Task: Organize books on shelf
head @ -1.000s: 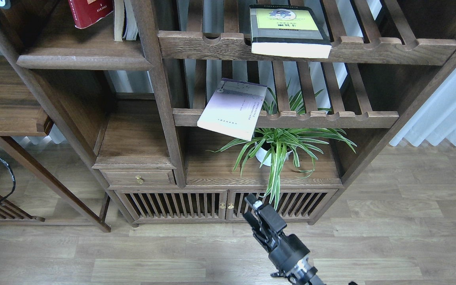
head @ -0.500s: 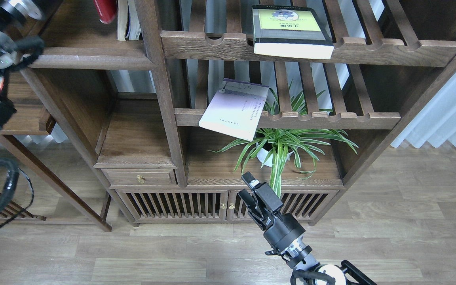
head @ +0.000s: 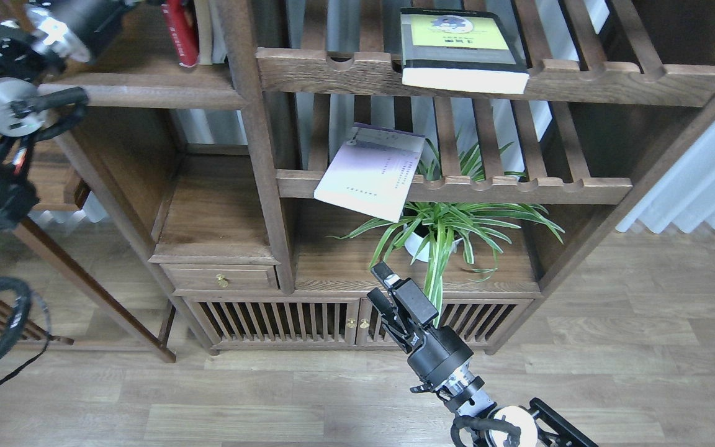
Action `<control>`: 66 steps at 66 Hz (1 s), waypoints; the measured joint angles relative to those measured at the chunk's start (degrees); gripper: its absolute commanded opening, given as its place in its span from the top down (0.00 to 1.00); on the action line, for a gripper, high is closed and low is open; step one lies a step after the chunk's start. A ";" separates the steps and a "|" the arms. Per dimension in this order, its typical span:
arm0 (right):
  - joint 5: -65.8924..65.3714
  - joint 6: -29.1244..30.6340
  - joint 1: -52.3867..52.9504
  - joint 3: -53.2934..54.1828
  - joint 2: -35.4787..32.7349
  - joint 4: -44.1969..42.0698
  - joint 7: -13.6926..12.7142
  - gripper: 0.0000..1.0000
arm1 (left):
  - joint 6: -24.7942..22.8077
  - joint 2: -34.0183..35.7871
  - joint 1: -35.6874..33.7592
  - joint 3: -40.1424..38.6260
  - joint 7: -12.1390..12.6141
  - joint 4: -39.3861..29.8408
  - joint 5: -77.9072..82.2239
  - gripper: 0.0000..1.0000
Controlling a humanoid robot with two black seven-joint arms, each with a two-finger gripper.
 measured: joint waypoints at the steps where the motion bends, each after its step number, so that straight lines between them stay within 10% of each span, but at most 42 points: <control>1: 0.00 0.00 0.00 0.01 0.00 0.07 0.00 0.00 | 0.00 0.39 0.35 0.01 0.11 -0.19 -0.81 0.00; 66: 0.09 0.00 -0.42 0.49 0.00 2.81 -0.03 0.00 | 0.03 3.00 -12.13 9.31 4.68 2.67 9.86 0.00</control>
